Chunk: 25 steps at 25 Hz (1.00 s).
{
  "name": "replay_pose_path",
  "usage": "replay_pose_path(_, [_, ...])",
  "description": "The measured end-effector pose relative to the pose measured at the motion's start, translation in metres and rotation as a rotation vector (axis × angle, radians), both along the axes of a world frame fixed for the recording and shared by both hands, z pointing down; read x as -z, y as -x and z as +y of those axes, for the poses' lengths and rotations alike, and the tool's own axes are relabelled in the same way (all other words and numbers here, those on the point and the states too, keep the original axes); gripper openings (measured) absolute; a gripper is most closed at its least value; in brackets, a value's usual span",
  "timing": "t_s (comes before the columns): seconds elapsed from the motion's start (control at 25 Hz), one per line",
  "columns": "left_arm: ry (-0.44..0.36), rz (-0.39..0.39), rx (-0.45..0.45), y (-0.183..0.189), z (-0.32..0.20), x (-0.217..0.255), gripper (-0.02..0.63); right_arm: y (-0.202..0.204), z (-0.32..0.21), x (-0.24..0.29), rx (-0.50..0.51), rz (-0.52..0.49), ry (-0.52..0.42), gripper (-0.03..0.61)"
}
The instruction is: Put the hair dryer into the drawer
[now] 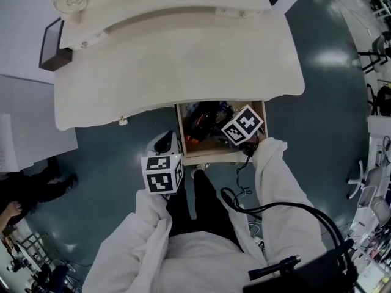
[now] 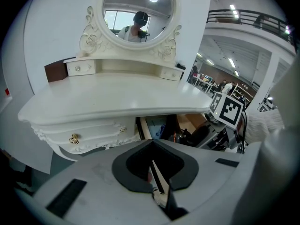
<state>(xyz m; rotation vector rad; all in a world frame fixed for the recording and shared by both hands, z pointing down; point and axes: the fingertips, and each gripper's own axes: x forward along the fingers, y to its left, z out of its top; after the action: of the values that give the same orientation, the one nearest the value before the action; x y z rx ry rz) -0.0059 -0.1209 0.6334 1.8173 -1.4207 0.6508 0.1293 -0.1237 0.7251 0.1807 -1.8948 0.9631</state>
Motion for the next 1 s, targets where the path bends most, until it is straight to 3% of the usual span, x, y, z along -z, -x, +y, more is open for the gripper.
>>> replay_pose_path(0.44, [-0.038,-0.006,-0.018,-0.008,-0.009,0.018,-0.005,-0.026,-0.033,0.041,-0.058,-0.031,-0.105,0.272])
replay_pose_path(0.84, [-0.097,-0.003,-0.062,-0.023,-0.021,0.053,-0.005,-0.034,-0.059,0.097,-0.267,-0.087,-0.281,0.27])
replay_pose_path(1.0, [-0.137,0.002,-0.077,-0.03,-0.032,0.072,-0.005,-0.032,-0.06,0.116,-0.31,-0.081,-0.346,0.238])
